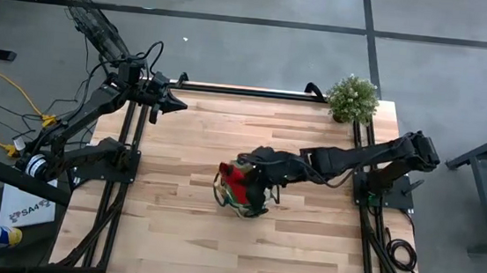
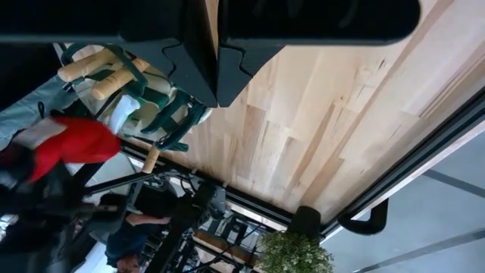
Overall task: Pick & Place Garden tools in Gardening bag
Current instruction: Put the red gloves into the white gardening bag
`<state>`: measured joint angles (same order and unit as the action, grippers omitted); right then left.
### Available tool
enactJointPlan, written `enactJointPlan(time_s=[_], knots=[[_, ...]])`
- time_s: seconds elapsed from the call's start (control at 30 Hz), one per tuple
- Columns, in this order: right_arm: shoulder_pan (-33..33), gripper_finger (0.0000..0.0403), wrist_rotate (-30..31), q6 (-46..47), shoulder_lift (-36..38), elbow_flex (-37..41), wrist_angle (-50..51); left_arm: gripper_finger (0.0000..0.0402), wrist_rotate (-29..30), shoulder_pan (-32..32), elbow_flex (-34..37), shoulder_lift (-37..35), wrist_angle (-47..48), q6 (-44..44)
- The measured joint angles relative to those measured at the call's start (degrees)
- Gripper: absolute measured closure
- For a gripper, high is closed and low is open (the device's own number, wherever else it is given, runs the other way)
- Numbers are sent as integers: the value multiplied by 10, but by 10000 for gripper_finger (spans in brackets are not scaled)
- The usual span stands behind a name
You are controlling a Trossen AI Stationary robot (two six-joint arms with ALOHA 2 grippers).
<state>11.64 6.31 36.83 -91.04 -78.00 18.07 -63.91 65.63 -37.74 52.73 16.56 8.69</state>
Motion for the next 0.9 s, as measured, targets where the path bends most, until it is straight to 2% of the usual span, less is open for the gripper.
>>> enactJointPlan(time_s=[0.07,0.33,0.47,0.6,0.7,0.9], knots=[[0,377,-16,8,-6,1,18,401,0,0,0,0,0,0],[0,377,-97,46,-19,1,-9,401,0,0,0,0,0,0],[0,377,-77,50,-18,1,-30,402,0,0,0,0,0,0],[-7,377,-118,66,-20,1,-38,402,0,0,0,0,0,0],[-8,377,-131,73,-23,0,-7,402,0,0,0,0,0,0],[-19,377,-99,67,-23,0,53,402,0,0,0,0,0,0]])
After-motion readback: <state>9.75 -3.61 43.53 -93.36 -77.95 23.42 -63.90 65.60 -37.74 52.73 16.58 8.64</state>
